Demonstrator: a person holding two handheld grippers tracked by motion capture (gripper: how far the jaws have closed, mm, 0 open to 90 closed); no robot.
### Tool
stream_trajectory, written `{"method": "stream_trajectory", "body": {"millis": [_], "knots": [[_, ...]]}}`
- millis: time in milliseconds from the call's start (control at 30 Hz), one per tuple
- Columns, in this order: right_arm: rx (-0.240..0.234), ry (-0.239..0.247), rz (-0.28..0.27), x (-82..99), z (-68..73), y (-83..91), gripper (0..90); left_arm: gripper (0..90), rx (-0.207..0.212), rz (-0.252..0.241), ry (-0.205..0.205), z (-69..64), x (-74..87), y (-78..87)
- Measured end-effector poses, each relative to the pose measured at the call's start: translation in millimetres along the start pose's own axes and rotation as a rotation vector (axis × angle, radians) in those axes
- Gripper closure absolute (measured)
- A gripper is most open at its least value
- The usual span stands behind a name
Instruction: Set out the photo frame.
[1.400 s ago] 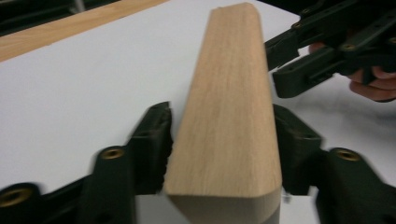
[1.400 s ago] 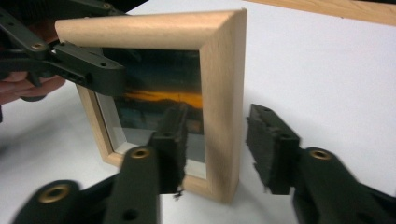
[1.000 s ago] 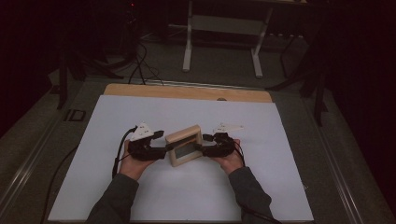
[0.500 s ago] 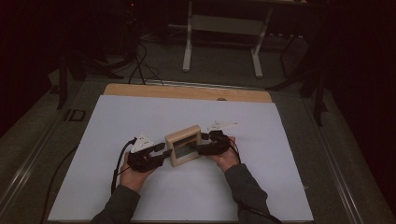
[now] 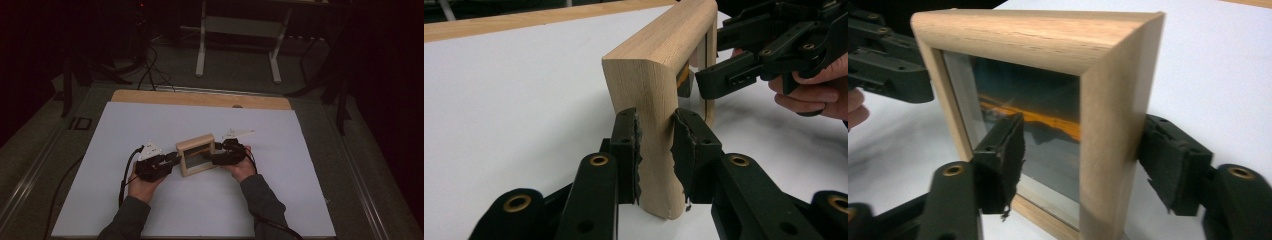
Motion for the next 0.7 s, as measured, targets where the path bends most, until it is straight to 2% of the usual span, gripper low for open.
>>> {"method": "stream_trajectory", "body": {"millis": [400, 700], "knots": [[0.021, 0.014, 0.003, 3.2, 5.9, 7.6, 47.3, 73.8, 0.014, 0.0, 0.043, 11.2, 1.5, -3.5], [0.025, 0.011, -0.004, 8.5, 9.2, 12.6, 51.0, 73.8, 0.039, -0.004, 0.057, 15.7, 2.6, -5.4]]}}
Point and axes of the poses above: each handheld gripper's, and its own axes: y roughly backward along the jaws, x roughly out of its underside, z roughly to its left, the point moved 1 cm from there along -y, roughly forward along the jaws, and after that the axes turned 7 degrees about -z, right-handed, at the moved point
